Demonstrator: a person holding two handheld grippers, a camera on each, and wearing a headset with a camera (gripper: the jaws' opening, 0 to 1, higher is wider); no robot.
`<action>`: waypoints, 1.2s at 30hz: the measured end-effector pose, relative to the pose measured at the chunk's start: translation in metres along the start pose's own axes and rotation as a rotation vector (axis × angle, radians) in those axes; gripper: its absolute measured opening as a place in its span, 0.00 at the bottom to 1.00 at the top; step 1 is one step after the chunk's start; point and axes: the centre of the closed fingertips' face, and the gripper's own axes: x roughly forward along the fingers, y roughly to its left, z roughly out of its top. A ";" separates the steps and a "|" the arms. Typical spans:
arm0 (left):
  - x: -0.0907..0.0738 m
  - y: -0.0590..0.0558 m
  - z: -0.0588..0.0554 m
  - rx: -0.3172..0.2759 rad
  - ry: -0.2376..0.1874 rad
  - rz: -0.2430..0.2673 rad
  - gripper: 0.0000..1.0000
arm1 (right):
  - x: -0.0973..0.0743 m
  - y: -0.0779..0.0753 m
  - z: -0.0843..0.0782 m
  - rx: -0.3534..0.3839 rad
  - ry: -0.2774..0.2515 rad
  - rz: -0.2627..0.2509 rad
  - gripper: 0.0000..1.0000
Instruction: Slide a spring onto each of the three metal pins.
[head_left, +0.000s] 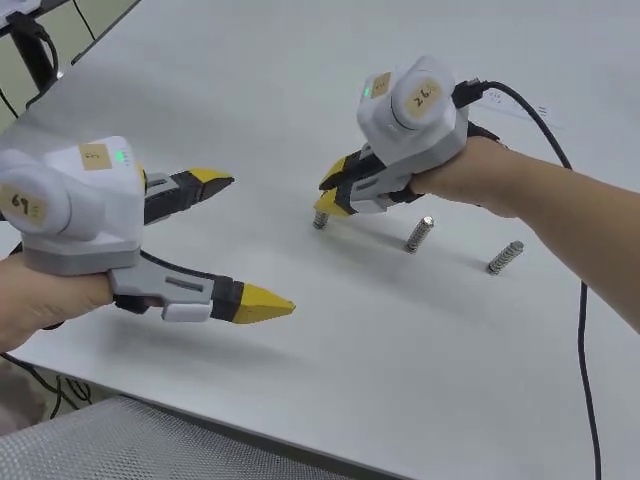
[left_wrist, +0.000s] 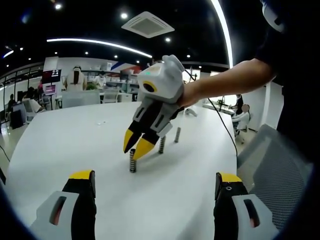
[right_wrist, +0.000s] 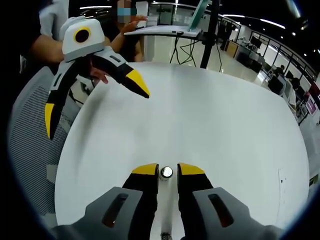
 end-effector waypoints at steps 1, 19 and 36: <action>0.000 0.000 0.000 -0.001 0.000 0.000 0.97 | -0.001 0.000 0.001 -0.001 -0.002 -0.003 0.13; 0.004 -0.001 0.007 0.009 0.001 -0.008 0.98 | -0.014 0.001 0.010 -0.005 -0.047 -0.033 0.25; 0.010 -0.002 0.015 0.017 0.000 -0.013 0.98 | -0.042 0.007 -0.002 0.059 -0.114 -0.087 0.42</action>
